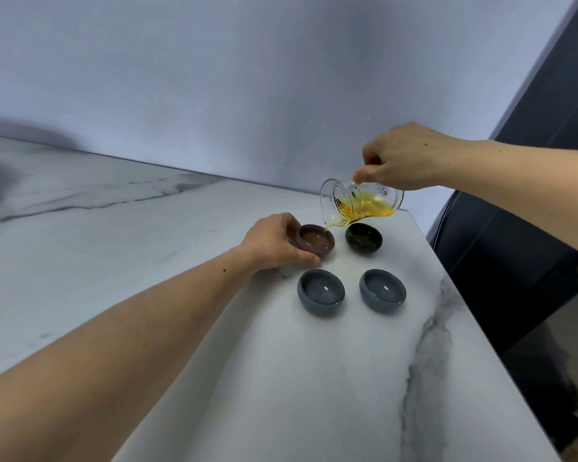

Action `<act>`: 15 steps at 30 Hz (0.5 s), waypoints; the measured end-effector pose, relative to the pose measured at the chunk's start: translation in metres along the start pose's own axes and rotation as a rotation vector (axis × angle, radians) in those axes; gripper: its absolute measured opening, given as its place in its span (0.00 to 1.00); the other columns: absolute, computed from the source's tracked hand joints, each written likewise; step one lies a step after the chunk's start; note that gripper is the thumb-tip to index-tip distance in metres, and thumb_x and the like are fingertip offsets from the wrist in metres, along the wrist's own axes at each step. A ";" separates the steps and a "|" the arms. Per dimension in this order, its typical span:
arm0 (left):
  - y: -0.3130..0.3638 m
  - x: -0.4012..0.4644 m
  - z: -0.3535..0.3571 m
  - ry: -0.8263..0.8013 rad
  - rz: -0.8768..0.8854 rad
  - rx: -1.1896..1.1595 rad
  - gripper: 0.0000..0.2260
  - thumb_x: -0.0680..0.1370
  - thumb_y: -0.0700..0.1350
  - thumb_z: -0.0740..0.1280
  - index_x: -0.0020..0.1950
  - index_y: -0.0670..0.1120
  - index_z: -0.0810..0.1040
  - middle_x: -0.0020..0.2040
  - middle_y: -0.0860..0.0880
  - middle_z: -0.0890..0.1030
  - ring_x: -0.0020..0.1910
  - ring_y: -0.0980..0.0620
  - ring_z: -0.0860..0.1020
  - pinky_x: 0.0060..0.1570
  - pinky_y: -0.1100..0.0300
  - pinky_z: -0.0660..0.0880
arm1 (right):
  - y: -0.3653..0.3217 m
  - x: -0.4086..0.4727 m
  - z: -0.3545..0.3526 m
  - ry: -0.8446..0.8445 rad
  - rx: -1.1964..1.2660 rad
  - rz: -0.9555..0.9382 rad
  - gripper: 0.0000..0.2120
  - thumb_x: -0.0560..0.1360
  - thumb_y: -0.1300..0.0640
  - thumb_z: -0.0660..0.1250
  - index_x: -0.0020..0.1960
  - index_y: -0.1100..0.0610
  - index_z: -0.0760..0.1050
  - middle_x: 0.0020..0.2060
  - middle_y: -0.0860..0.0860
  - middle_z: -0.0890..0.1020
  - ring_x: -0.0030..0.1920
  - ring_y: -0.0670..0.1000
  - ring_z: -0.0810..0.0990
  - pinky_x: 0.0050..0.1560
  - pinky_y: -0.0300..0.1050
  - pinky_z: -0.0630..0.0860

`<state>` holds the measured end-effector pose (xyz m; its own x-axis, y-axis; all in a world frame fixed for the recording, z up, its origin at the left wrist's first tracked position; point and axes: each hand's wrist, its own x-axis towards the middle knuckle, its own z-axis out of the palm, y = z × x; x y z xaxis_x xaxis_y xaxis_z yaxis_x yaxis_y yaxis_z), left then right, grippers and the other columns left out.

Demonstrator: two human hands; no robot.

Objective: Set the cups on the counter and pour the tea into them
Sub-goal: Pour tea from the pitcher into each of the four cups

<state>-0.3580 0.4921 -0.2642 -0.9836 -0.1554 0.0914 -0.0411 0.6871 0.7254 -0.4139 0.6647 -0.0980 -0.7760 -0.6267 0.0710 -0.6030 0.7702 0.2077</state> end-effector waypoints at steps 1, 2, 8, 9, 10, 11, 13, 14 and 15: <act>0.000 0.000 0.000 0.001 0.000 -0.001 0.29 0.60 0.58 0.80 0.57 0.50 0.77 0.51 0.53 0.80 0.52 0.52 0.77 0.52 0.57 0.76 | 0.000 0.000 -0.001 0.004 -0.007 -0.004 0.15 0.76 0.41 0.62 0.43 0.53 0.73 0.35 0.49 0.75 0.44 0.55 0.74 0.43 0.47 0.70; 0.000 0.000 0.000 0.002 -0.001 -0.002 0.29 0.60 0.58 0.80 0.57 0.50 0.77 0.51 0.53 0.80 0.51 0.52 0.78 0.52 0.58 0.76 | 0.000 0.000 -0.001 0.008 -0.014 -0.008 0.15 0.76 0.41 0.62 0.44 0.53 0.73 0.36 0.50 0.76 0.44 0.55 0.74 0.43 0.47 0.70; 0.001 0.000 -0.001 0.000 -0.005 -0.001 0.29 0.60 0.58 0.80 0.56 0.50 0.77 0.51 0.53 0.81 0.51 0.52 0.78 0.52 0.58 0.76 | -0.001 0.001 -0.005 0.027 -0.045 -0.033 0.15 0.76 0.42 0.62 0.44 0.54 0.74 0.38 0.52 0.78 0.43 0.54 0.74 0.43 0.48 0.71; 0.001 0.000 -0.001 0.000 -0.006 -0.004 0.28 0.60 0.58 0.80 0.56 0.50 0.77 0.51 0.53 0.81 0.51 0.52 0.78 0.51 0.58 0.76 | -0.002 0.001 -0.006 0.029 -0.049 -0.036 0.15 0.76 0.42 0.62 0.44 0.54 0.74 0.38 0.53 0.78 0.43 0.54 0.74 0.43 0.48 0.70; 0.000 0.000 -0.001 0.001 -0.006 -0.008 0.28 0.60 0.58 0.80 0.55 0.50 0.77 0.51 0.53 0.81 0.51 0.52 0.78 0.51 0.58 0.76 | -0.002 0.001 -0.007 0.031 -0.054 -0.039 0.16 0.76 0.42 0.62 0.43 0.54 0.74 0.37 0.53 0.78 0.42 0.54 0.74 0.42 0.47 0.70; 0.000 0.000 0.000 0.003 -0.006 -0.009 0.28 0.60 0.57 0.80 0.55 0.50 0.78 0.51 0.52 0.81 0.51 0.52 0.78 0.52 0.58 0.76 | -0.002 0.001 -0.008 0.034 -0.059 -0.042 0.16 0.76 0.42 0.62 0.43 0.55 0.75 0.37 0.53 0.79 0.42 0.54 0.73 0.42 0.47 0.70; 0.000 -0.001 0.000 0.005 -0.008 -0.005 0.28 0.60 0.58 0.80 0.55 0.50 0.78 0.51 0.52 0.81 0.51 0.52 0.78 0.52 0.57 0.76 | -0.003 0.001 -0.009 0.037 -0.062 -0.048 0.16 0.76 0.42 0.62 0.43 0.55 0.75 0.37 0.53 0.79 0.42 0.54 0.74 0.42 0.47 0.70; 0.001 -0.001 -0.001 0.006 -0.005 -0.001 0.28 0.60 0.57 0.80 0.56 0.50 0.78 0.51 0.52 0.81 0.52 0.52 0.78 0.53 0.57 0.76 | -0.003 0.000 -0.009 0.037 -0.061 -0.049 0.16 0.76 0.42 0.62 0.42 0.55 0.75 0.37 0.53 0.79 0.42 0.55 0.74 0.42 0.47 0.70; 0.001 -0.001 -0.001 0.007 -0.002 0.003 0.28 0.60 0.57 0.80 0.56 0.49 0.78 0.51 0.52 0.81 0.52 0.52 0.78 0.54 0.56 0.76 | -0.003 0.000 -0.009 0.036 -0.060 -0.049 0.16 0.76 0.42 0.62 0.42 0.54 0.74 0.37 0.53 0.79 0.42 0.55 0.74 0.41 0.47 0.70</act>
<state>-0.3566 0.4924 -0.2632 -0.9823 -0.1617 0.0946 -0.0437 0.6888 0.7236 -0.4108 0.6615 -0.0898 -0.7384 -0.6678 0.0939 -0.6268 0.7310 0.2698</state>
